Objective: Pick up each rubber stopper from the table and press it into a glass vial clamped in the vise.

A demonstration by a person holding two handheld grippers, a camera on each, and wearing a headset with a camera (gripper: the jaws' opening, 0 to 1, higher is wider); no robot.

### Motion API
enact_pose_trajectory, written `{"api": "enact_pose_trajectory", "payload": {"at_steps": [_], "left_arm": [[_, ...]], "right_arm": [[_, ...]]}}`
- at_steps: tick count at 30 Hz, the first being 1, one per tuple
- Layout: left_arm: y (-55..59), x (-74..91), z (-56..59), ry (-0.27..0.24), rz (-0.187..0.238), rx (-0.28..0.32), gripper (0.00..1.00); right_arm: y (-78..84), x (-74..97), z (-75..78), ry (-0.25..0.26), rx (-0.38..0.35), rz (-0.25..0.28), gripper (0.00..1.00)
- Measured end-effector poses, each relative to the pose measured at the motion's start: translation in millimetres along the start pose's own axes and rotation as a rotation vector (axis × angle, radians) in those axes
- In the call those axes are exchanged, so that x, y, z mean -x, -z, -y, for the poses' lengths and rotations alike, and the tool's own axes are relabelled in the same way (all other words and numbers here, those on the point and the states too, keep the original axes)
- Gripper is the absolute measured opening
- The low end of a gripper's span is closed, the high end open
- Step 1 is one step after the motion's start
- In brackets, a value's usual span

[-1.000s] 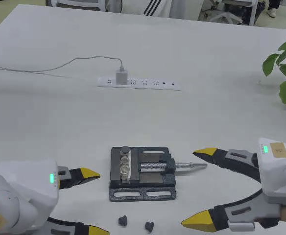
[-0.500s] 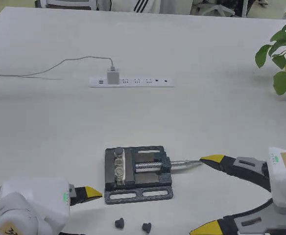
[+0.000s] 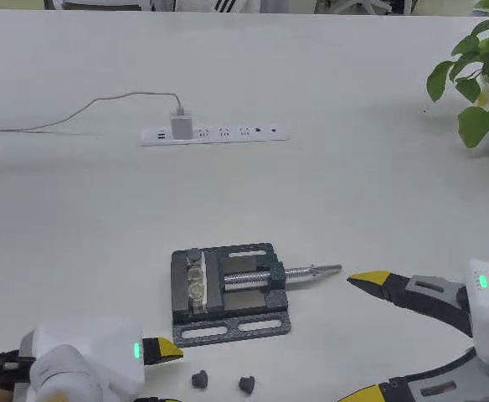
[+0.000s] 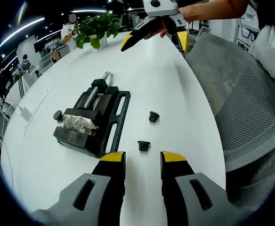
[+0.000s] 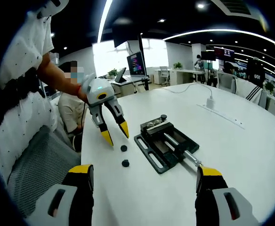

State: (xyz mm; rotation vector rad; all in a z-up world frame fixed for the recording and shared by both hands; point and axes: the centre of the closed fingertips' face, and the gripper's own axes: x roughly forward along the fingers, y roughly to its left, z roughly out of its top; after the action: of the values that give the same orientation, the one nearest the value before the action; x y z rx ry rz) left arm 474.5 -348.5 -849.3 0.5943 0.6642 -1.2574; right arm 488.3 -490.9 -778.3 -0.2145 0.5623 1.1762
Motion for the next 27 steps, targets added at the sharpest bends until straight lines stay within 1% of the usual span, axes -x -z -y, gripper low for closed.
{"api": "enact_pose_trajectory", "payload": {"at_steps": [4, 7, 10, 22, 27], "left_arm": [[1.0, -4.8, 2.4, 0.010, -0.010, -0.014, 0.20], [2.7, -6.8, 1.1, 0.007, -0.018, -0.017, 0.16], [1.5, -7.3, 1.4, 0.009, -0.015, -0.014, 0.12], [0.3, -12.1, 0.6, 0.021, -0.010, -0.007, 0.08], [2.6, -13.8, 1.4, 0.027, -0.018, -0.007, 0.07]], "right_arm": [[1.4, 2.1, 0.3, 0.008, -0.003, -0.001, 0.89], [1.7, 3.5, 0.5, 0.011, -0.005, 0.001, 0.89], [1.9, 4.7, 1.0, 0.015, -0.007, 0.001, 0.88], [1.4, 6.7, 1.3, 0.017, -0.010, -0.006, 0.87], [0.9, 7.3, 2.5, 0.020, -0.007, -0.007, 0.86]]}}
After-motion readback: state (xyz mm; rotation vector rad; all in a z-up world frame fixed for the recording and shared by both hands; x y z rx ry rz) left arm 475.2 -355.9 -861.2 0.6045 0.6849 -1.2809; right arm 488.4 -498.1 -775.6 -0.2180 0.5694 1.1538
